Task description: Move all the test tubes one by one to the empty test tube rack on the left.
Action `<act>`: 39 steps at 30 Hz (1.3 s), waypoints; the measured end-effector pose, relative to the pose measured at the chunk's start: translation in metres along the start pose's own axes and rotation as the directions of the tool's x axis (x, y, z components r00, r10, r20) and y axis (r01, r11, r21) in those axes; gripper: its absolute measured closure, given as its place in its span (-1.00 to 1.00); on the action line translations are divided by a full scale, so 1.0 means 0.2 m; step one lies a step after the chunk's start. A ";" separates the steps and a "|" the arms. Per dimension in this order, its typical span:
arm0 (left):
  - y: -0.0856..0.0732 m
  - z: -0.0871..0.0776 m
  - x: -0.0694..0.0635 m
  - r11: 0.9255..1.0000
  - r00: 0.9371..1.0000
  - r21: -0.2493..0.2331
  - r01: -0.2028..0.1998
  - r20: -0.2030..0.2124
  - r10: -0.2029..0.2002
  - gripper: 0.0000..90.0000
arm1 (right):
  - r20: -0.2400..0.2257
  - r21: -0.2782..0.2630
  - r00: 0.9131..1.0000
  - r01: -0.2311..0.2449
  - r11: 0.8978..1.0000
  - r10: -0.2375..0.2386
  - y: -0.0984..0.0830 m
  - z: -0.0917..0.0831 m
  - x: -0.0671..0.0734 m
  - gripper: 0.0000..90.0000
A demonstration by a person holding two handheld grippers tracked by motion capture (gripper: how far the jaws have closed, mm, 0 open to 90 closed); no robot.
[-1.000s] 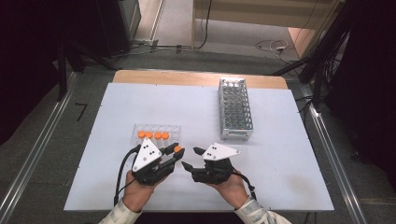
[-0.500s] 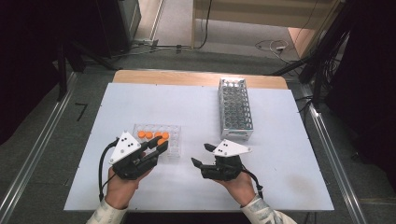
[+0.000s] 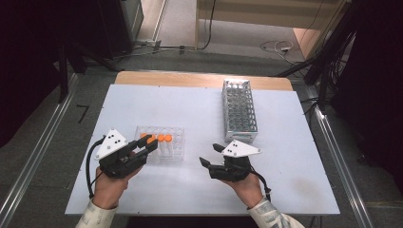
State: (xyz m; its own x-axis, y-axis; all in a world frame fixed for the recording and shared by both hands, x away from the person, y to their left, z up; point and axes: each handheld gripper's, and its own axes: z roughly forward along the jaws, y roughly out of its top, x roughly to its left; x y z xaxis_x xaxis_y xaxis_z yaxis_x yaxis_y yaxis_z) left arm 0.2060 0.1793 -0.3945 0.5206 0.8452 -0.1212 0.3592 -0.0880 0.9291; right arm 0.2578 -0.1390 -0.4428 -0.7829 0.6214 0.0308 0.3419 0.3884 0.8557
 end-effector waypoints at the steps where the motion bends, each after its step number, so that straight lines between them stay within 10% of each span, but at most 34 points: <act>1: 0.01 -0.01 0.01 1.000 1.000 0.001 0.001 -0.006 -0.001 0.54 | 0.000 0.000 1.000 0.000 1.000 0.000 0.00 0.00 0.00 -0.27; 23: 0.02 -0.05 0.16 0.994 0.971 -0.109 0.012 -0.238 -0.038 0.54 | 0.016 -0.001 1.000 -0.011 1.000 0.011 0.00 0.00 -0.02 -0.26; 39: -0.02 0.02 0.19 0.995 0.965 -0.095 0.020 -0.259 -0.044 0.54 | 0.021 0.003 1.000 -0.010 1.000 0.010 -0.01 0.00 -0.02 -0.26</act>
State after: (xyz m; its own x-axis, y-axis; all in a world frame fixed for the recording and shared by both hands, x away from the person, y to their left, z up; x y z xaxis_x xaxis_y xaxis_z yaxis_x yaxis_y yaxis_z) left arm 0.2277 0.2088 -0.4035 0.2855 0.9560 -0.0672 0.2941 -0.0207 0.9556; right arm 0.2609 -0.1418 -0.4442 -0.7684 0.6394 0.0285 0.3515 0.3844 0.8537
